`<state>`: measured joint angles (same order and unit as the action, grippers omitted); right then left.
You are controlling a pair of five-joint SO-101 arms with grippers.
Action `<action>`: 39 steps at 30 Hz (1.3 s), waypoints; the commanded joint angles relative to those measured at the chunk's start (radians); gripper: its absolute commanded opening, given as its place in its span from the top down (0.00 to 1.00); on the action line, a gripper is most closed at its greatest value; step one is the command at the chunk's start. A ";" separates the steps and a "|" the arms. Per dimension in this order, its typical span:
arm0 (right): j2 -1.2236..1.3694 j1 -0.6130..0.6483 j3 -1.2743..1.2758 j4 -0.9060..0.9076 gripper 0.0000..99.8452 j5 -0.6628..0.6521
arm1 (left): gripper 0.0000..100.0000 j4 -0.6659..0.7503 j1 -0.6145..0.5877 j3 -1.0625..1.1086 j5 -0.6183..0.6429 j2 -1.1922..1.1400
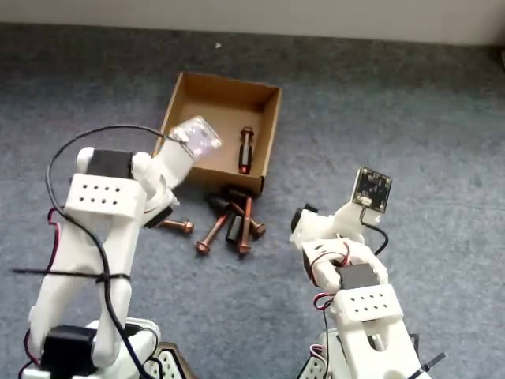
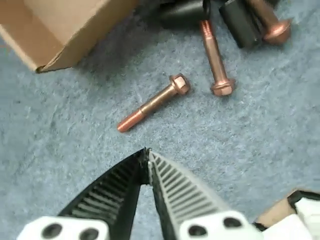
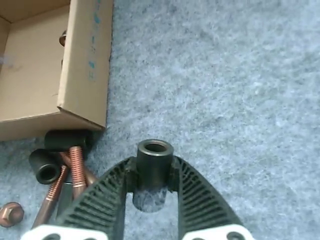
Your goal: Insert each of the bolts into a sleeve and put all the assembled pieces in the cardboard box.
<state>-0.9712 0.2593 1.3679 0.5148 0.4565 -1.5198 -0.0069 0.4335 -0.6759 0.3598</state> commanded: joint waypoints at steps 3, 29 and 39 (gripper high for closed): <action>-0.028 -0.010 -0.008 -0.024 1.00 -0.011 | 0.79 0.066 0.007 0.016 -0.304 -0.117; -0.028 -0.010 -0.008 -0.024 1.00 -0.011 | 0.78 0.265 0.031 -0.214 -0.511 -0.676; -0.028 -0.010 -0.008 -0.024 1.00 -0.011 | 0.97 0.285 0.108 -0.211 -0.491 -0.691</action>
<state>-0.9712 0.2593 1.3679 0.5148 0.4565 -1.2559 0.0606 0.2509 -1.1807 -0.3399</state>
